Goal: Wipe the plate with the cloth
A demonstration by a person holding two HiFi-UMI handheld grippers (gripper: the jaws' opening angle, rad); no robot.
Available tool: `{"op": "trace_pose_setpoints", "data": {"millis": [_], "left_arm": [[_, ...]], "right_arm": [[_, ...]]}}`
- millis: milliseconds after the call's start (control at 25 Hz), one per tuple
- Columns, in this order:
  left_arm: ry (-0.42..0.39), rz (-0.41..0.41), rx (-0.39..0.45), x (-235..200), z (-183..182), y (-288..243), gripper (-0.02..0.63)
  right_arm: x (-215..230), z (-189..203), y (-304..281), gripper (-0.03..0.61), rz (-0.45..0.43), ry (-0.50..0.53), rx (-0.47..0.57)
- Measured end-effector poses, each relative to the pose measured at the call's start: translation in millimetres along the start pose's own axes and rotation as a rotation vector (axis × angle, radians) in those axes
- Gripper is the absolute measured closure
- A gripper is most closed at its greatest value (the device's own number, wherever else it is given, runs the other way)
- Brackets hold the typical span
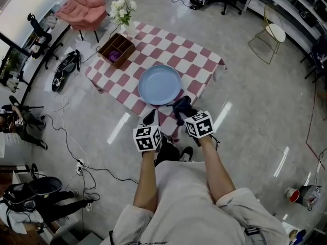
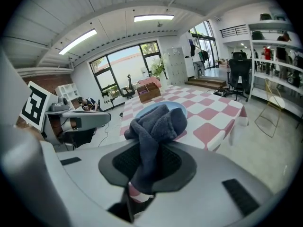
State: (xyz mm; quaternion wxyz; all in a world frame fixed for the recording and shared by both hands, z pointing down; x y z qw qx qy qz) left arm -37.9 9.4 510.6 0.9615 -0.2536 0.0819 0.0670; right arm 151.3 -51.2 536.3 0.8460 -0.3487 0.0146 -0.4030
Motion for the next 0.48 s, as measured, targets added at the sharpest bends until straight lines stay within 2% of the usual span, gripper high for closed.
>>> {"op": "trace_pose_setpoints", "data": {"millis": [120, 280, 480], "left_arm": [[-0.001, 0.001, -0.002, -2.0, -0.8, 0.9, 0.603], [-0.01, 0.057, -0.011, 1.9, -0.1, -3.6, 0.603], [-0.026, 0.076, -0.029, 3.5, 0.2, -6.5, 0.603]], "right_arm": [[-1.7, 0.6, -0.2, 0.491, 0.01, -0.003, 0.012], [-0.1, 1.2, -2.0, 0.491, 0.026, -0.001, 0.019], [0.1, 1.4, -1.3, 0.491, 0.045, -0.011, 0.031]]}}
Point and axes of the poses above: the fingertips, and each gripper's own axes: y backward along the fingers, x to its right, z out of its underside, the point moved 9 cm from there along y, backward along the fingers, and after that the axes turned 1 degree about y, right-handed, at the moved point
